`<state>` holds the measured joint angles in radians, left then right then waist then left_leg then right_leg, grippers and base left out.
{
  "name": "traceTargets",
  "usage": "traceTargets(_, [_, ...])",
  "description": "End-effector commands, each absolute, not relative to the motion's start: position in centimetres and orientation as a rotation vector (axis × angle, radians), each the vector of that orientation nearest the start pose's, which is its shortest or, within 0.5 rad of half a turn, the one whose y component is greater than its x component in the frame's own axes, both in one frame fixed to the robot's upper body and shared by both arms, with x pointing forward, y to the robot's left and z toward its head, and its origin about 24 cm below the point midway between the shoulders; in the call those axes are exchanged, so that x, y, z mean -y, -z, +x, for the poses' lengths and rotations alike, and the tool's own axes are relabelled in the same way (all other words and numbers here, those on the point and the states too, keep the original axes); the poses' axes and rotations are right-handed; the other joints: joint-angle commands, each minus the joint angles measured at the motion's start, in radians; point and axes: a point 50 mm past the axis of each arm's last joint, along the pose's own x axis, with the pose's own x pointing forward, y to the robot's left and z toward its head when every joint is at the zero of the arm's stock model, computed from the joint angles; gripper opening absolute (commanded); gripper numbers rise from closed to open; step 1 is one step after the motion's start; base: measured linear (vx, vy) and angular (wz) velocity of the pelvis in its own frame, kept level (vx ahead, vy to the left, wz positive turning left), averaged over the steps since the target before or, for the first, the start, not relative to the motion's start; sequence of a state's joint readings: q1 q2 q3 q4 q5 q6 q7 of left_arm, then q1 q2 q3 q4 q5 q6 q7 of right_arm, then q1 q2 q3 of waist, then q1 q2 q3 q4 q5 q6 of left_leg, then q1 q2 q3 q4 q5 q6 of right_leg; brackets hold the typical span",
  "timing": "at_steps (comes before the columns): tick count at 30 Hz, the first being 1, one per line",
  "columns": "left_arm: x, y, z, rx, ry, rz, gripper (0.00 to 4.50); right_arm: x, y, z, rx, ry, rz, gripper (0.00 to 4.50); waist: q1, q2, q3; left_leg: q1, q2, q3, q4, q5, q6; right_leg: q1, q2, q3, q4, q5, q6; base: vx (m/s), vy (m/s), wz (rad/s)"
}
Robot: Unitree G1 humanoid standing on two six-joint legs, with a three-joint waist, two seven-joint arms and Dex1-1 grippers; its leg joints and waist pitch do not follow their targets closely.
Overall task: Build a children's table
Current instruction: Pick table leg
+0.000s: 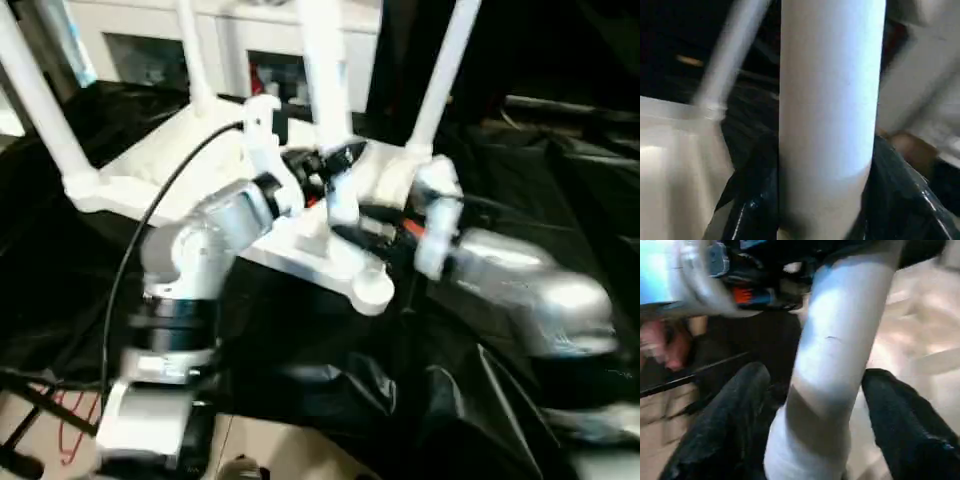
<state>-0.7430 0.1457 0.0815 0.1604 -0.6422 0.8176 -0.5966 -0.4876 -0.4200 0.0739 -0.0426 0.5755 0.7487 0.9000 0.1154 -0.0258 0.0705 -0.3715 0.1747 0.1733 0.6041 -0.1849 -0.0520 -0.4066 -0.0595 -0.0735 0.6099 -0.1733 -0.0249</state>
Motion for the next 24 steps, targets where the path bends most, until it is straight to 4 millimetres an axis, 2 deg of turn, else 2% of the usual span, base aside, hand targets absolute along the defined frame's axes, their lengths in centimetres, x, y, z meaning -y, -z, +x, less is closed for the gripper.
traceTargets(1, [-7.8,-18.9,33.2,-0.117,1.125,-0.447,1.91,12.3,-14.1,28.4,-0.254,-1.304,0.195,3.41,0.005,-0.006,-0.078,0.009,0.049,-0.015,-0.064,-0.104,0.041,0.064,-0.087,0.055,-0.07,-0.215,-0.153,0.0,0.0,0.0])
traceTargets(3, [-7.8,-19.5,32.7,-0.115,1.242,-0.455,1.91,12.7,-14.1,28.3,-0.276,-1.333,0.196,3.41,0.002,-0.009,-0.078,0.007,0.049,-0.016,-0.064,-0.106,0.035,0.065,-0.088,0.054,-0.07,-0.228,-0.157,0.0,0.0,0.0])
traceTargets(5, [-7.7,-20.0,31.9,-0.102,1.357,-0.463,1.91,12.8,-14.0,28.3,-0.295,-1.344,0.193,3.41,0.001,-0.006,-0.077,0.01,0.048,-0.014,-0.064,-0.116,0.032,0.062,-0.089,0.054,-0.074,-0.26,-0.16,0.0,0.0,0.0])
traceTargets(8, [-7.4,-20.4,31.4,-0.084,1.429,-0.463,1.91,12.8,-13.9,28.3,-0.317,-1.357,0.185,3.41,0.003,-0.006,-0.077,0.01,0.052,-0.015,-0.064,-0.116,0.024,0.062,-0.091,0.055,-0.07,-0.243,-0.18,0.0,0.0,0.0])
traceTargets(12, [-7.0,-20.7,31.0,-0.066,1.486,-0.478,1.91,12.6,-13.5,28.3,-0.336,-1.355,0.186,3.41,0.001,-0.006,-0.077,0.011,0.051,-0.015,-0.063,-0.126,0.02,0.062,-0.088,0.054,-0.074,-0.265,-0.166,0.0,0.0,0.0])
traceTargets(14, [-6.9,-20.6,30.9,-0.064,1.495,-0.478,1.91,12.5,-13.3,28.5,-0.343,-1.342,0.196,3.14,0.001,-0.008,-0.078,0.011,0.05,-0.015,-0.064,-0.118,0.019,0.063,-0.088,0.054,-0.073,-0.262,-0.163,0.0,0.0,0.0])
traceTargets(18, [-6.9,-20.4,31.0,-0.063,1.492,-0.481,1.91,12.4,-13.2,28.5,-0.343,-1.338,0.208,2.94,0.002,-0.009,-0.079,0.009,0.051,-0.015,-0.063,-0.107,0.021,0.064,-0.088,0.055,-0.07,-0.24,-0.166,0.0,0.0,0.0])
traceTargets(20, [-6.9,-20.4,31.0,-0.055,1.491,-0.488,1.91,12.2,-13.2,28.5,-0.336,-1.341,0.214,2.63,0.002,-0.009,-0.08,0.01,0.051,-0.015,-0.062,-0.099,0.025,0.064,-0.088,0.054,-0.068,-0.229,-0.169,0.0,0.0,0.0])
traceTargets(22, [-7.0,-20.4,30.9,-0.047,1.491,-0.491,1.91,12.0,-13.2,28.5,-0.331,-1.34,0.221,2.46,0.001,-0.015,-0.079,0.008,0.05,-0.014,-0.062,-0.102,0.027,0.065,-0.088,0.054,-0.07,-0.242,-0.164,0.0,0.0,0.0])
traceTargets(23, [-7.0,-20.4,30.8,-0.042,1.492,-0.49,1.91,11.9,-13.1,28.5,-0.326,-1.341,0.224,2.46,0.001,-0.015,-0.079,0.009,0.05,-0.014,-0.063,-0.102,0.026,0.064,-0.089,0.053,-0.071,-0.255,-0.159,0.0,0.0,0.0])
traceTargets(24, [-7.0,-20.4,30.8,-0.042,1.492,-0.49,1.91,11.9,-13.1,28.5,-0.326,-1.341,0.224,2.28,0.002,-0.013,-0.079,0.009,0.05,-0.014,-0.062,-0.101,0.025,0.064,-0.089,0.054,-0.071,-0.257,-0.157,0.0,0.0,0.0])
